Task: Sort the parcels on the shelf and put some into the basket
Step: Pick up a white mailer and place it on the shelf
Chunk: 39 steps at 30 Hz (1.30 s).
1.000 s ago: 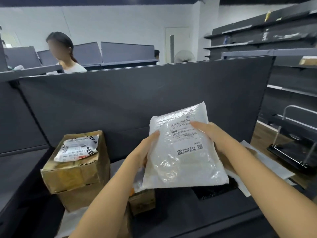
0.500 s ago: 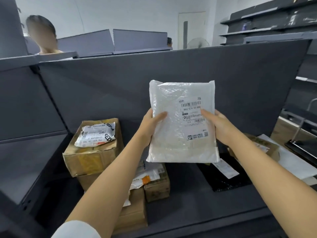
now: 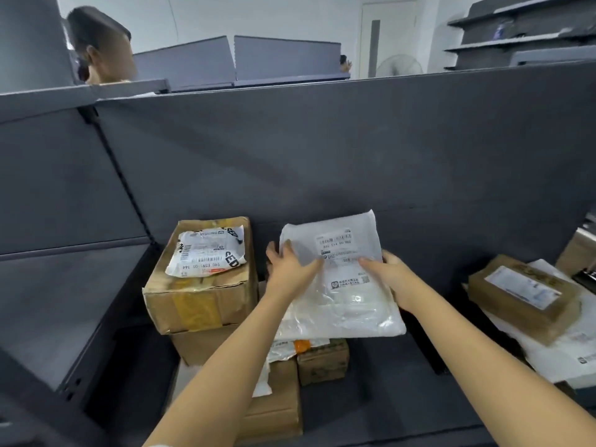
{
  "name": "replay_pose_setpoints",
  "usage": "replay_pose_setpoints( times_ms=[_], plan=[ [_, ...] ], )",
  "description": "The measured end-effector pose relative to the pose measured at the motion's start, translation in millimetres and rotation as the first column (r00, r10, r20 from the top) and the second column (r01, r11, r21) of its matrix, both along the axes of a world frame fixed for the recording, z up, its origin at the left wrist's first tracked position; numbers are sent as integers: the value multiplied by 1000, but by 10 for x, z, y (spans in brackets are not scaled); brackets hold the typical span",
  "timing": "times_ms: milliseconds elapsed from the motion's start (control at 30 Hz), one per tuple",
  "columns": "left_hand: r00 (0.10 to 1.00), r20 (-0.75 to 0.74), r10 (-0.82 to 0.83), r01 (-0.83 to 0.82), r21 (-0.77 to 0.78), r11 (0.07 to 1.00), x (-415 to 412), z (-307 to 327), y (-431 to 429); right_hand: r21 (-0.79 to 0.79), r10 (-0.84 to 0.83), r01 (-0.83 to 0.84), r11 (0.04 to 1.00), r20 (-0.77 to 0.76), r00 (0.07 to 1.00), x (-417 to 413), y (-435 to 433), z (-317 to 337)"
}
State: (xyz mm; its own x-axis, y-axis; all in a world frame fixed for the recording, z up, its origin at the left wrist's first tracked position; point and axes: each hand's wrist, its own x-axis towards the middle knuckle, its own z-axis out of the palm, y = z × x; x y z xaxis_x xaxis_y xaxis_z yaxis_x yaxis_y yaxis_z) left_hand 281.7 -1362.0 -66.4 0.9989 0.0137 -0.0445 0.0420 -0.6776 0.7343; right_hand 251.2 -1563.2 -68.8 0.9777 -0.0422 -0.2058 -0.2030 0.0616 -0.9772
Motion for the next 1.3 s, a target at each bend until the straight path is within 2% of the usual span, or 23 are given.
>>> replay_pose_setpoints(
  times_ms=[133, 267, 567, 733, 833, 967, 1100, 1167, 1300],
  plan=[
    [982, -85, -167, 182, 208, 961, -9, -314, 51, -64, 41, -45, 997, -66, 997, 155, 222, -229],
    [971, -107, -212, 237, 367, 899, -42, -588, 104, -142, 50, -68, 988, -123, 991, 298, 454, -406],
    [931, -314, -185, 309, 409, 859, -99, -931, 205, -274, 112, -145, 951, -132, 985, 393, 761, -702],
    [916, -348, -200, 341, 414, 844, -130, -981, 178, -362, 132, -177, 915, -145, 981, 430, 793, -856],
    [917, -350, -191, 340, 432, 836, -125, -1055, 193, -496, 131, -208, 843, -185, 974, 469, 790, -942],
    [920, -350, -178, 329, 441, 835, -123, -1071, 190, -575, 110, -221, 788, -221, 969, 527, 742, -950],
    [927, -356, -118, 279, 445, 851, -46, -971, 191, -813, 138, -185, 552, -130, 982, 622, 727, -767],
    [934, -348, -83, 252, 476, 843, 27, -882, 196, -845, 204, -198, 497, -108, 973, 645, 745, -635],
    [947, -312, -74, 228, 495, 839, 103, -703, 117, -850, 302, -278, 448, -148, 942, 632, 770, -487]
  ],
)
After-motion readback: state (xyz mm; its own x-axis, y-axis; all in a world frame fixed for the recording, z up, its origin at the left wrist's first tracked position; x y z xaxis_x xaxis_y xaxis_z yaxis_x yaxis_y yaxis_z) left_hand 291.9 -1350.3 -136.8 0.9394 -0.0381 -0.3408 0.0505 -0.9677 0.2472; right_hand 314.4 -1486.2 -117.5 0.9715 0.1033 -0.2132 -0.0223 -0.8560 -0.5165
